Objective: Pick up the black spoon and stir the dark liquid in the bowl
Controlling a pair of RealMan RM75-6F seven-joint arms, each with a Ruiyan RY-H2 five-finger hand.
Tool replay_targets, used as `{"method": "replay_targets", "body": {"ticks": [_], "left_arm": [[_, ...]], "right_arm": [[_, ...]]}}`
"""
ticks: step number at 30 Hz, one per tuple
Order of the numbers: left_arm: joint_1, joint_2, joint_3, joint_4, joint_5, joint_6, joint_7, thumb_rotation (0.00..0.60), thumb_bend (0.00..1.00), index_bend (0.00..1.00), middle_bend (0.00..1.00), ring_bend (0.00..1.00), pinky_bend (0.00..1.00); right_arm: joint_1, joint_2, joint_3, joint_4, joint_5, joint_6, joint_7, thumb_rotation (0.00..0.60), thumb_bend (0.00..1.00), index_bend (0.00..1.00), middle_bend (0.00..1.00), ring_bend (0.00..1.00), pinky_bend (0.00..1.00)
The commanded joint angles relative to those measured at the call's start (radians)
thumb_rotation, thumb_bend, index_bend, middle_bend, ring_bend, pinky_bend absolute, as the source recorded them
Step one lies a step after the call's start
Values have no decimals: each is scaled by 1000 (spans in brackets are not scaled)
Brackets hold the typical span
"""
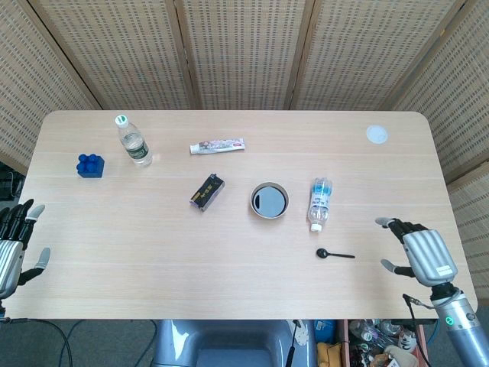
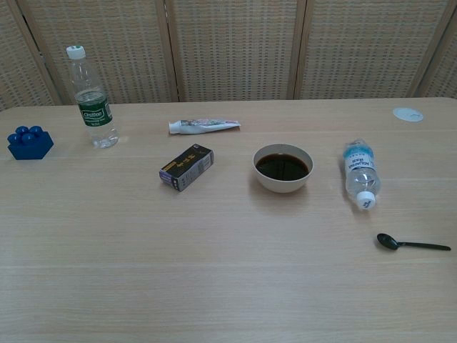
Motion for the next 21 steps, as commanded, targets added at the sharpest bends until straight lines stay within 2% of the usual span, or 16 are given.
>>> {"method": "replay_targets", "body": {"ticks": [1,9,21], "left_arm": [[-4,3,-2,0,1,-4,-1,600,439,0,0,0,0],[-11,14,-8,-7,4,0,2,600,440,0,0,0,0],[-18,8,-2,-4,5,-12,2,600,439,0,0,0,0]], "right_arm": [[50,9,8,3,-1,-70,35,600,86,414,682,696,755],[109,-34,11,45,48,-163,19,600,86,513,823,831,854],[171,-137,-4,150,108,-265,-55,600,146,553,869,885,908]]}}
